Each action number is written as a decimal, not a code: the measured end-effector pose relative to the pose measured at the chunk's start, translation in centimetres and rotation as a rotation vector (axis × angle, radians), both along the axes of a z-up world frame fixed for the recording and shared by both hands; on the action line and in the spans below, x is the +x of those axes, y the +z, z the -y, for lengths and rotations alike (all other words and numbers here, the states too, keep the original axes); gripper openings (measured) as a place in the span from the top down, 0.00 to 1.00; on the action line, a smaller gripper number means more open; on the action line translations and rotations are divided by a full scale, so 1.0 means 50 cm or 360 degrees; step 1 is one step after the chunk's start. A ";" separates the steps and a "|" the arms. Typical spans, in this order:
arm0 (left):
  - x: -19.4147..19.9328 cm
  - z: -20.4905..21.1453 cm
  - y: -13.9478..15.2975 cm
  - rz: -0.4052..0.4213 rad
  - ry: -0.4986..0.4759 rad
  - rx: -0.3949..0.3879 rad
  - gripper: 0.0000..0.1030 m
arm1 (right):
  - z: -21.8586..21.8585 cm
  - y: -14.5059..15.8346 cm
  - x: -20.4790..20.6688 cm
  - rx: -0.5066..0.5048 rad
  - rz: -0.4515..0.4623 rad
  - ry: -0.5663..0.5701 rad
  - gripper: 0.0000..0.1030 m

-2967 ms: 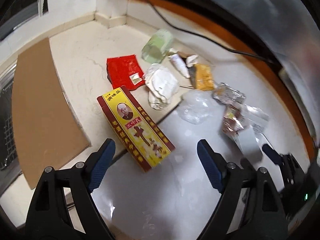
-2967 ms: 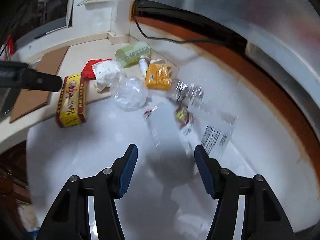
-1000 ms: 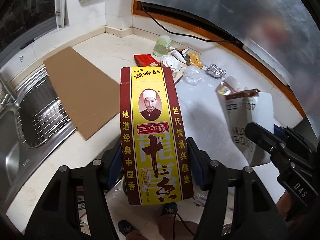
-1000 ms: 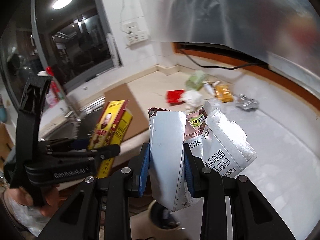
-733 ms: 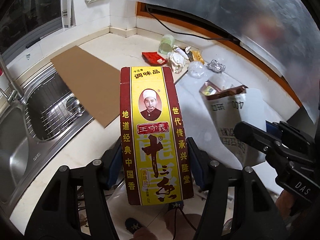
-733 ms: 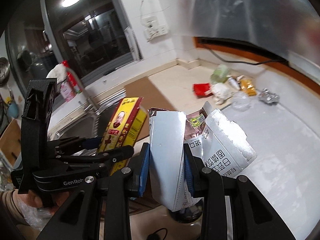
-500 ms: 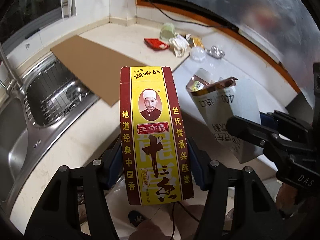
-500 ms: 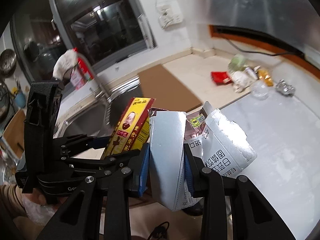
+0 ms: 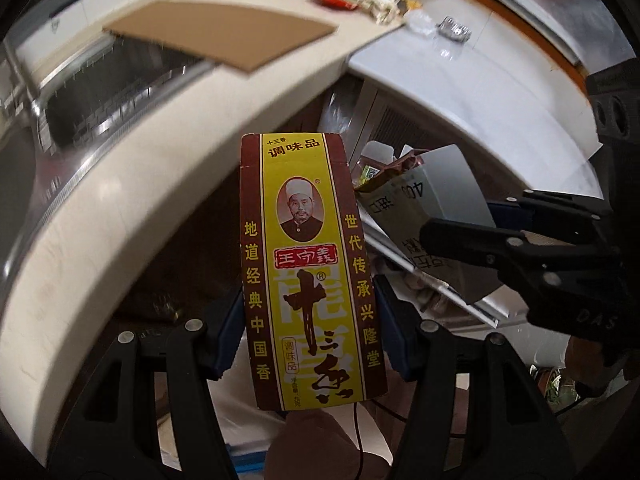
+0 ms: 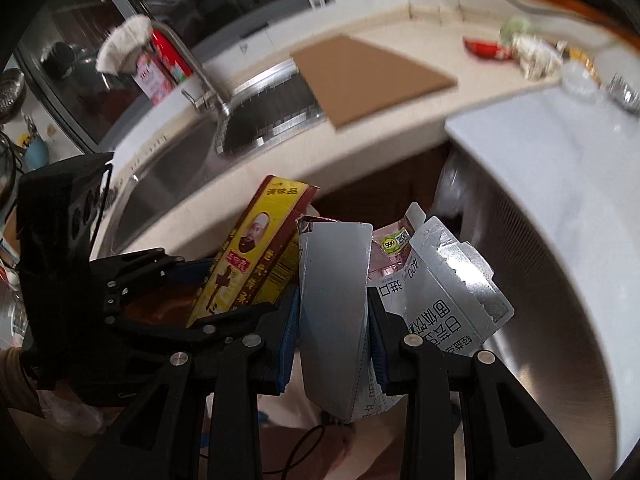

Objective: Collect trash
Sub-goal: 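Carry the carton and yellow spice box down toward the trash bin, then open both grippers to drop the spice box and carton into the bin, then raise both grippers back up over the counter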

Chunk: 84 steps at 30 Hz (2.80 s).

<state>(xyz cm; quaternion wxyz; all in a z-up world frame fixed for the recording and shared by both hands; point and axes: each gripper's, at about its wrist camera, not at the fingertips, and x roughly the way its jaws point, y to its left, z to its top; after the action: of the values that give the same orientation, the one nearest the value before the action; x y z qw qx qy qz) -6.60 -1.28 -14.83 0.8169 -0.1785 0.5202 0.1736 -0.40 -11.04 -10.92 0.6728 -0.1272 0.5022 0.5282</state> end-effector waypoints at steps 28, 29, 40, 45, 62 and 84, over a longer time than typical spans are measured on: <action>0.065 0.000 -0.551 -0.0175 0.0089 -0.0291 0.45 | -0.010 -0.668 0.093 -0.0373 -0.0239 -0.0152 0.69; 0.072 -0.001 -0.566 -0.0180 0.0075 -0.0284 0.45 | -0.009 -0.694 0.104 -0.0377 -0.0247 -0.0168 0.69; 0.132 -0.045 -0.632 -0.0158 0.0047 -0.0288 0.40 | -0.026 -0.796 0.167 -0.0318 -0.0230 -0.0171 0.65; 0.133 -0.060 -0.635 -0.0171 0.0073 -0.0274 0.23 | -0.032 -0.807 0.191 -0.0299 -0.0215 -0.0204 0.58; 0.143 -0.018 -0.380 -0.0145 0.0032 -0.0204 0.23 | 0.015 -0.585 0.158 -0.0311 -0.0146 -0.0252 0.58; 0.193 0.017 0.167 0.0387 -0.0272 -0.0086 0.23 | 0.159 0.069 0.096 -0.0015 0.0421 -0.0462 0.58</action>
<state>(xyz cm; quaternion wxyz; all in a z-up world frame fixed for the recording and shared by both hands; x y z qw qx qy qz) 3.06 -2.15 -6.47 0.8806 -0.1753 0.4351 0.0665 4.41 -18.99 -7.45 0.8014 -0.1248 0.4250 0.4020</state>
